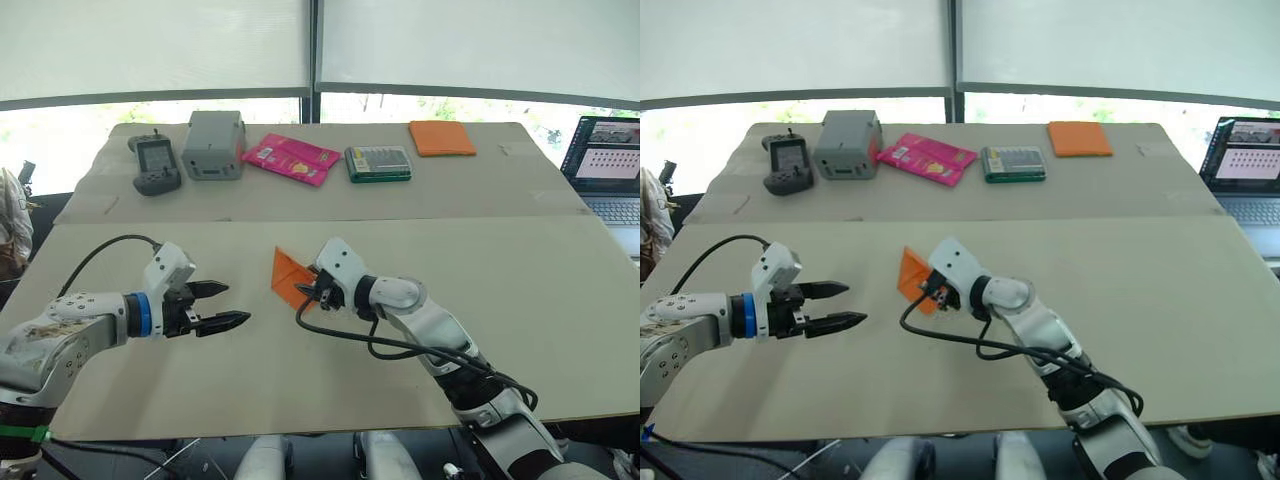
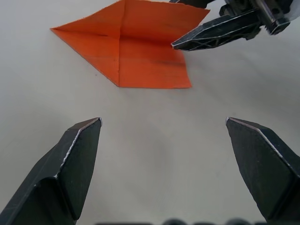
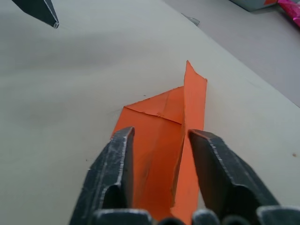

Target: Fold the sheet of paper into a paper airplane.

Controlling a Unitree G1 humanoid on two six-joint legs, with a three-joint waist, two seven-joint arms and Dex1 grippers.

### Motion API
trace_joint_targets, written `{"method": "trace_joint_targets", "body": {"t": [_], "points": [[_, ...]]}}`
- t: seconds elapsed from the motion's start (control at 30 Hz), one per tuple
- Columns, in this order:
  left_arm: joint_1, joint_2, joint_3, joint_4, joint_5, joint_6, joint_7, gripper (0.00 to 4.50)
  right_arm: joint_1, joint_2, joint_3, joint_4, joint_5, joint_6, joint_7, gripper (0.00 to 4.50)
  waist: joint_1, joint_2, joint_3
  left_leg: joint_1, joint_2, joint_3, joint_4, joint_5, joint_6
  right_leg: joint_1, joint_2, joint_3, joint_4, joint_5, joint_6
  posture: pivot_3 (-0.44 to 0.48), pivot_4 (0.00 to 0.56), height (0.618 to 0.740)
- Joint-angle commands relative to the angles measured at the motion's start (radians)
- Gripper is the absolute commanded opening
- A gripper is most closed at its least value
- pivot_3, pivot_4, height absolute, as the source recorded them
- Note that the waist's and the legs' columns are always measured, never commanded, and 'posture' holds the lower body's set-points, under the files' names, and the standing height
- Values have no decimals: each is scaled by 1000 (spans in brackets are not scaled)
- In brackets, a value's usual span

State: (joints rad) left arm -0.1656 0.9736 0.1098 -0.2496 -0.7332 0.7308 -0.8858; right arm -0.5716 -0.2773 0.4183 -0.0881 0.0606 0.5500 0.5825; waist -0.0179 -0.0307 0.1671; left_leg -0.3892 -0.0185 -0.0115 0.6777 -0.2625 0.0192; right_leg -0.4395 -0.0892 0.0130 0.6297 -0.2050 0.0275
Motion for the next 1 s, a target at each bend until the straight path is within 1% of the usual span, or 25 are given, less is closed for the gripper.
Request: {"method": "trace_joint_targets", "body": {"t": [0.03, 0.07, 0.1, 0.17, 0.3, 0.37, 0.43, 0.57, 0.7, 0.77, 0.87, 1.0], "points": [[-9, -15, 35, 18, 21, -23, -16, 4500, -33, -21, -36, -12, 12, -34, 51, 538, 0, 0, 0, 0, 0, 0, 0, 0, 0, 0, 0, 0, 0, 0, 0, 0, 150, 740], [-19, -31, 44, 26, 3, -12, -18, 4500, -42, -54, -39, -15, 21, -58, 103, 230, 0, 0, 0, 0, 0, 0, 0, 0, 0, 0, 0, 0, 0, 0, 0, 0, 150, 740], [-29, -43, 52, 30, -17, 2, -26, 4500, -51, -96, -45, -18, 32, -98, 168, 39, 2, 0, 0, 0, 0, 0, 0, 0, 0, 0, 0, 0, 0, 0, 0, 0, 150, 740], [-36, -52, 55, 24, -36, 19, -55, 4500, -69, -180, -60, -16, 46, -194, 289, 39, 6, 0, 1, 0, 0, 0, 1, 0, 1, 1, -1, -1, 0, 0, 0, 0, 150, 740], [-36, -58, 26, 8, -27, 20, -101, 4500, -107, -316, -61, 49, 54, -432, 508, 39, 2, 0, 0, 0, 0, 1, 2, -1, 3, 2, -1, 0, -1, 0, 1, 0, 150, 740], [-43, -66, 8, 2, -15, 11, -117, 4500, -127, -362, -46, 103, 35, -577, 600, 39, 1, 0, 1, 1, 1, 1, 2, -2, 3, 2, 0, -1, -1, 0, 1, 0, 150, 740], [-55, -74, -5, 3, -8, 4, -129, 4500, -140, -377, -32, 154, 21, -703, 661, 39, -1, 0, 1, 1, 1, 2, 2, -2, 3, 2, 0, 0, -1, 0, 1, 0, 150, 740], [-87, -93, -31, 12, 11, -5, -146, 4500, -147, -364, -4, 275, -32, -969, 712, 39, -2, 0, 1, 1, 1, 2, 2, -2, 3, 2, 0, 0, 0, 0, 1, 0, 150, 740], [-109, -101, -69, 15, 51, -32, -177, 4500, -134, -361, 20, 374, -91, -1141, 711, 39, 0, 0, 1, 1, 1, 2, 2, -2, 3, 2, -1, 1, 0, 0, 1, 0, 150, 740], [-119, -107, -95, 15, 82, -62, -194, 4500, -122, -362, 26, 387, -113, -1184, 698, 39, 2, 0, 1, 1, 1, 3, 2, -2, 3, 2, -1, 1, 0, 0, 1, 0, 150, 740], [-151, -135, -178, 27, 192, -170, -205, 4500, -101, -366, 33, 401, -163, -1231, 661, 39, 5, 0, 1, 1, 1, 3, 3, -2, 3, 2, -1, 1, 0, 0, 1, 0, 150, 740], [-217, -213, -216, 73, 225, -213, -211, 4500, -88, -364, 35, 417, -189, -1245, 637, 39, 9, 0, 1, 1, 0, 3, 4, -2, 3, 3, -1, 1, 0, 0, 1, 0, 150, 740]]}}
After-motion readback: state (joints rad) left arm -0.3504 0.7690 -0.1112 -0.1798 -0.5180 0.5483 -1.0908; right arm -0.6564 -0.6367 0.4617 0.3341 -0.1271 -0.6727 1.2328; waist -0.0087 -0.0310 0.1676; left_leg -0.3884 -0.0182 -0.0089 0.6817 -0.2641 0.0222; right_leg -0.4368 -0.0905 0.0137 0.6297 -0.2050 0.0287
